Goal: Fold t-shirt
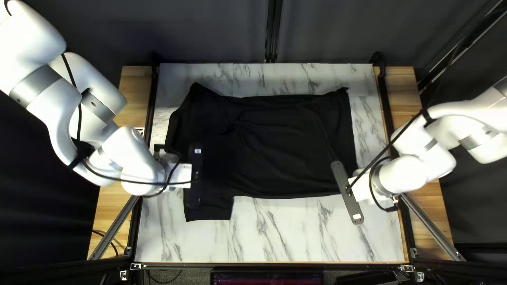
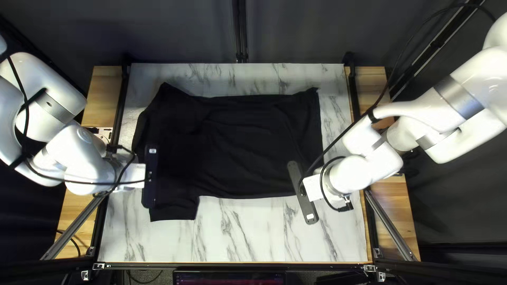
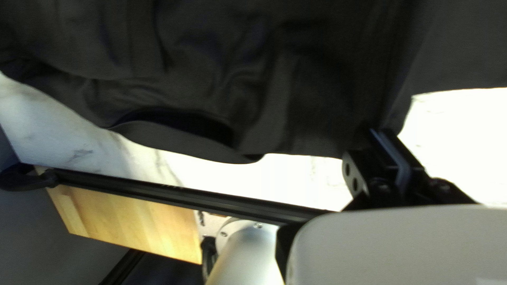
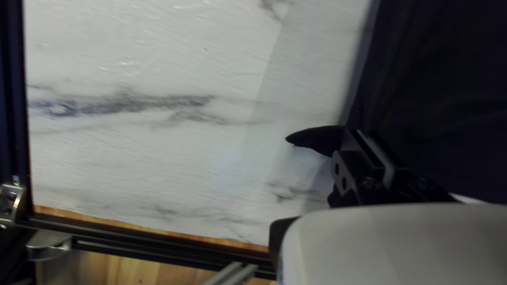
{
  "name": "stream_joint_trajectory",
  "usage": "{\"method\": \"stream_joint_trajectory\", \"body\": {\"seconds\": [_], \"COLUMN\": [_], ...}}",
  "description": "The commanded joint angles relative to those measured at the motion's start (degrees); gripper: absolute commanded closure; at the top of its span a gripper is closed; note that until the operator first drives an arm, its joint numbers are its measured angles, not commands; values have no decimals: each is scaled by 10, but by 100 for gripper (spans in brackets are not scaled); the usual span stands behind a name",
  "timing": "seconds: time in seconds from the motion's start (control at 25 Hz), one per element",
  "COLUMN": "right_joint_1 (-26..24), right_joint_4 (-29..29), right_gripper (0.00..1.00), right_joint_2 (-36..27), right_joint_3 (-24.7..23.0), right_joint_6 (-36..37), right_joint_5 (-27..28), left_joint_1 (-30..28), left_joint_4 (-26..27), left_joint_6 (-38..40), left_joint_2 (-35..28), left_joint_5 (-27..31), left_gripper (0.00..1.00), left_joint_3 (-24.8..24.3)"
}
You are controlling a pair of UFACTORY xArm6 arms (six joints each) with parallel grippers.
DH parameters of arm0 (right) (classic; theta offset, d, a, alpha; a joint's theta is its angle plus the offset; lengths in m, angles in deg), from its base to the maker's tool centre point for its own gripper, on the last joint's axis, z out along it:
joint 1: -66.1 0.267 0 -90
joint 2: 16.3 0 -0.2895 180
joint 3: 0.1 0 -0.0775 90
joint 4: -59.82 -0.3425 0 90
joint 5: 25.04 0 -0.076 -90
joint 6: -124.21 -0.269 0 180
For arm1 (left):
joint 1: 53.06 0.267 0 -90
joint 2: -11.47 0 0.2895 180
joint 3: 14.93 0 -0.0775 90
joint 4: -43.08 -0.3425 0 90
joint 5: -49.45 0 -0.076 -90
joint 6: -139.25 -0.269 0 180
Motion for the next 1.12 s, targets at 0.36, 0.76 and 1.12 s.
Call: {"method": "stream_joint_trajectory", "body": {"seconds": [0.36, 0.76, 1.12], "right_joint_1": [-76, -154, -211], "right_joint_4": [-9, -26, -41], "right_gripper": [100, 100, 100], "right_joint_2": [-90, -107, -132], "right_joint_3": [-32, -55, -88], "right_joint_6": [75, 163, 225], "right_joint_5": [52, 40, 39], "left_joint_1": [94, 132, 210], "left_joint_4": [2, 5, 9], "left_joint_6": [-81, -116, -191], "left_joint_2": [-97, -152, -178], "left_joint_5": [32, 56, 27], "left_gripper": [100, 100, 100], "left_joint_3": [-45, -62, -90]}}
